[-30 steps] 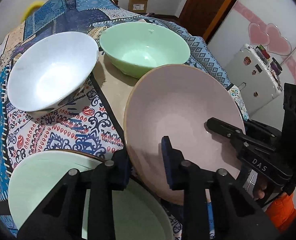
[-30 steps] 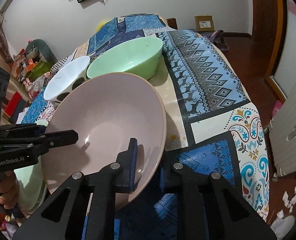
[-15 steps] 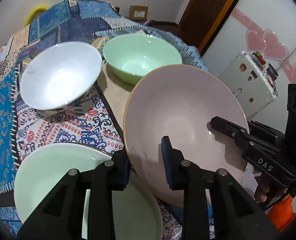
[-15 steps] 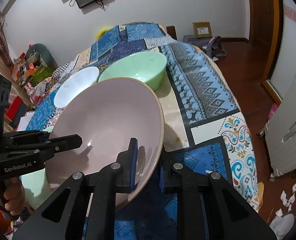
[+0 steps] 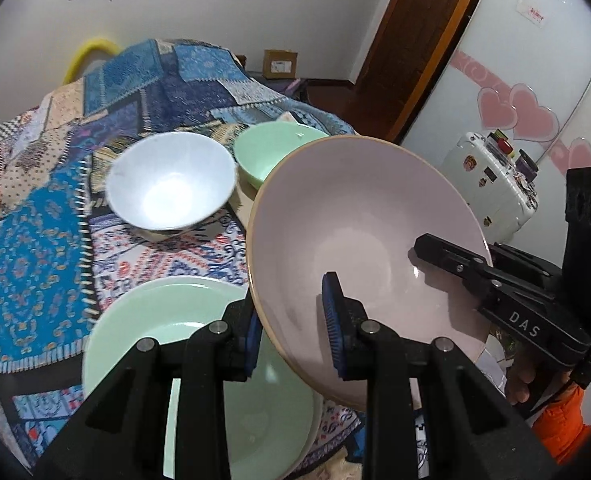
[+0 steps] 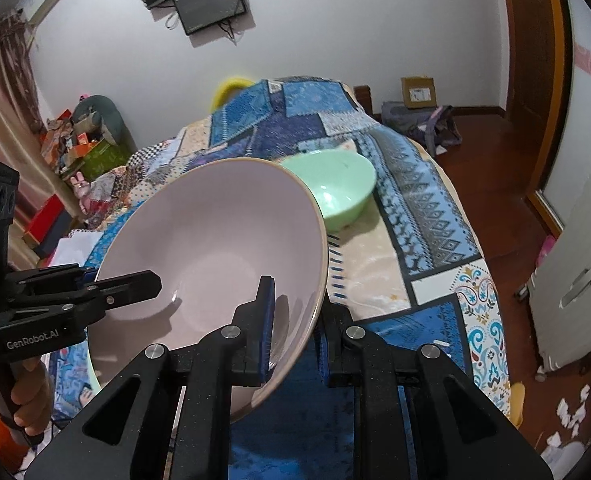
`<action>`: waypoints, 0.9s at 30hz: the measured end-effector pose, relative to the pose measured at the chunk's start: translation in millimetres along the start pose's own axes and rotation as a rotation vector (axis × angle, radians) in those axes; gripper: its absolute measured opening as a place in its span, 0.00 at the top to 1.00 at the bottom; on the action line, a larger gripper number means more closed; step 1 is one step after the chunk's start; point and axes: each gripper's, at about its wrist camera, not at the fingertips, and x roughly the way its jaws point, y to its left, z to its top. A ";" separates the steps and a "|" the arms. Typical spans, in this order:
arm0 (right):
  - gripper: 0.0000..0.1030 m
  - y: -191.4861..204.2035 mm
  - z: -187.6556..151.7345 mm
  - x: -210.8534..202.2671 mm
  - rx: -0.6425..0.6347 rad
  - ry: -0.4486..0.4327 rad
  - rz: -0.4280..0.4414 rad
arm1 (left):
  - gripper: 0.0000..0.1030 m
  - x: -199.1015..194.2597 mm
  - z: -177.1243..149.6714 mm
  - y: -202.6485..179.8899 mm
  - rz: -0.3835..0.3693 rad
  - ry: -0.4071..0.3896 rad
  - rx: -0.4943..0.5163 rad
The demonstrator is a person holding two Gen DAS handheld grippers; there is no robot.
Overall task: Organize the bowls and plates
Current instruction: 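Lift the pale pink bowl with the left gripper and carry it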
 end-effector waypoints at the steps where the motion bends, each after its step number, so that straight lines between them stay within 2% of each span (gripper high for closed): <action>1: 0.84 4.7 0.5 -1.3 -0.008 -0.005 0.001 | 0.73 -4.5 -0.9 0.5 0.008 -0.008 0.000; 13: 0.84 55.7 -0.2 -6.8 -0.075 -0.034 0.043 | 0.73 -66.5 -27.8 28.3 0.055 -0.093 -0.033; 27: 0.84 126.0 -5.3 5.3 -0.164 -0.019 0.109 | 0.73 -124.6 -62.8 85.8 0.116 -0.158 -0.125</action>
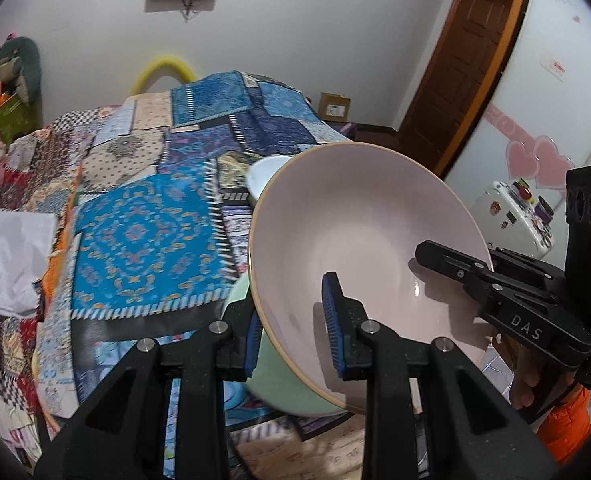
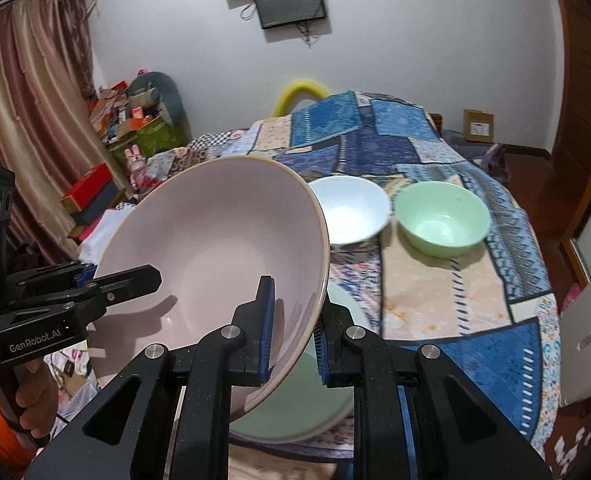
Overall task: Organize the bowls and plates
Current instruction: 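Lift the pale pink bowl with the left gripper and carry it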
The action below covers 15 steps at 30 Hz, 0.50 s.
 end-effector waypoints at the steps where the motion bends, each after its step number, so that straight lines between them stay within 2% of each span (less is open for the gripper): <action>1: 0.84 4.1 0.5 0.7 -0.007 0.000 0.004 | 0.73 -3.2 -1.5 4.4 0.006 -0.003 -0.006; 15: 0.84 61.7 -4.0 36.6 -0.066 0.052 0.111 | 0.73 -41.2 -29.4 71.3 0.105 -0.016 -0.102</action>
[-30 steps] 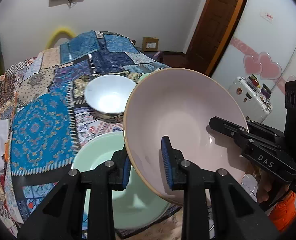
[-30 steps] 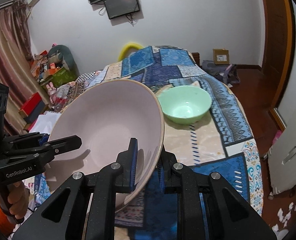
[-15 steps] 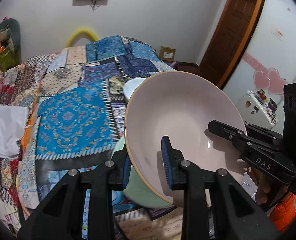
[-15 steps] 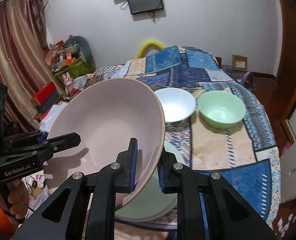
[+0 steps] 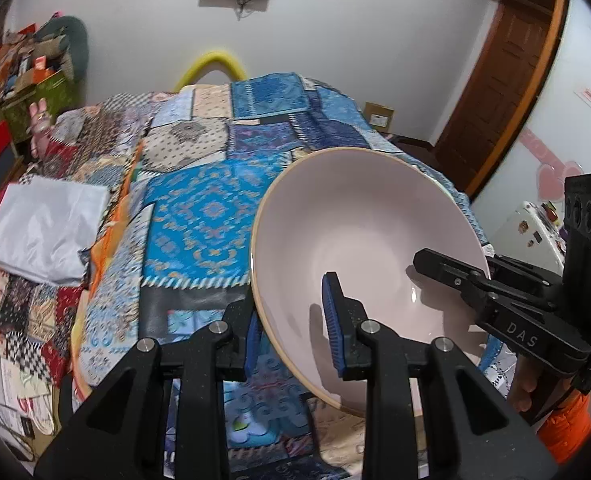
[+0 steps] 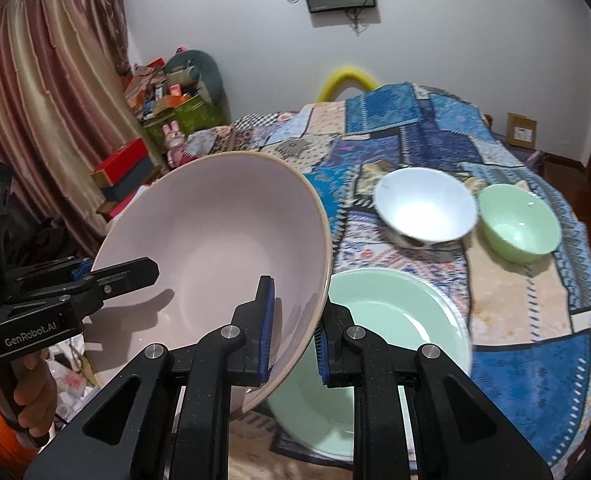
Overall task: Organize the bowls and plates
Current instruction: 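Lift the pale pink bowl with the left gripper and carry it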
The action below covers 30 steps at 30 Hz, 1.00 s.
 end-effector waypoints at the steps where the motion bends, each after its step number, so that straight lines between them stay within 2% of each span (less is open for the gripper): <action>1: 0.84 3.4 -0.2 3.9 -0.001 0.007 0.010 | 0.73 -0.8 -1.7 4.7 0.005 0.002 -0.006; 5: 0.84 12.5 0.0 17.8 0.009 0.039 0.052 | 0.73 -1.2 -8.6 22.8 0.024 0.021 -0.029; 12: 0.84 27.6 -4.3 39.6 -0.013 0.082 0.074 | 0.73 10.6 -20.9 50.3 0.058 0.061 -0.066; 30: 0.84 41.0 -24.6 93.3 -0.054 0.232 0.081 | 0.73 57.1 -53.8 94.4 0.095 0.189 -0.144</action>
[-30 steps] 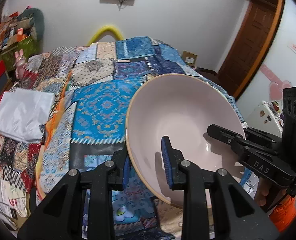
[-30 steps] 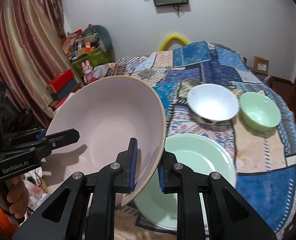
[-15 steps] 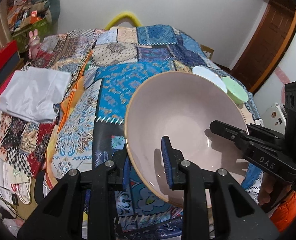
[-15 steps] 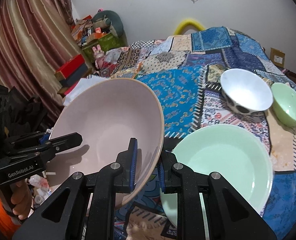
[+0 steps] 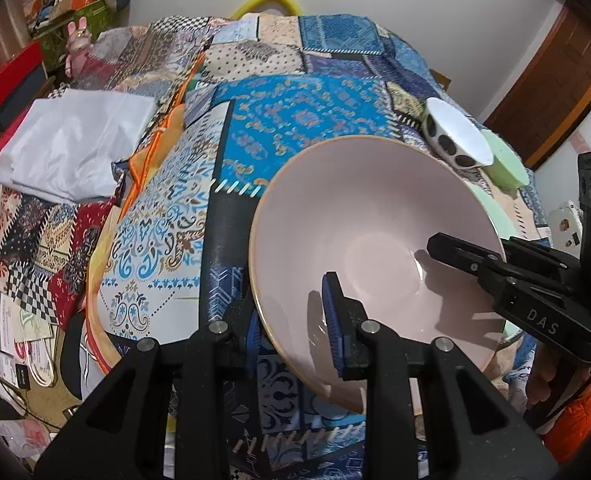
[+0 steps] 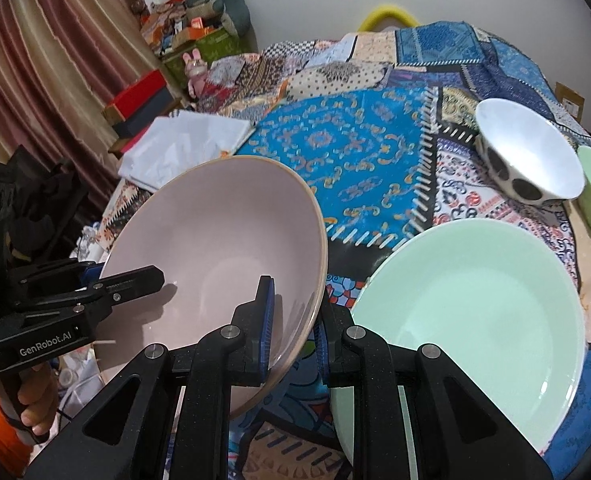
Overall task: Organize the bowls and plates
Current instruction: 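Lift the pale pink bowl with the left gripper and carry it, then lower the pale pink bowl onto the quilt and open the left gripper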
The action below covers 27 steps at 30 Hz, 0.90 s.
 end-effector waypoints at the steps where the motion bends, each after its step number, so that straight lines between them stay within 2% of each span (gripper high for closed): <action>1: 0.84 0.2 0.2 2.6 -0.003 0.006 -0.001 | 0.73 1.4 -0.4 1.7 0.001 0.004 -0.004; 9: 0.84 2.8 -1.2 22.1 -0.038 0.056 -0.010 | 0.73 16.4 -4.0 14.4 0.038 0.030 -0.028; 18: 0.84 2.4 3.5 31.2 -0.053 0.074 -0.019 | 0.73 21.0 -2.5 14.7 0.065 0.012 -0.003; 23: 0.81 1.5 1.7 31.2 -0.063 0.088 -0.029 | 0.73 21.0 -1.3 14.8 0.044 0.019 -0.004; 27: 0.81 -3.1 2.5 19.9 -0.053 0.066 -0.036 | 0.73 20.5 -1.4 14.2 0.070 0.018 -0.007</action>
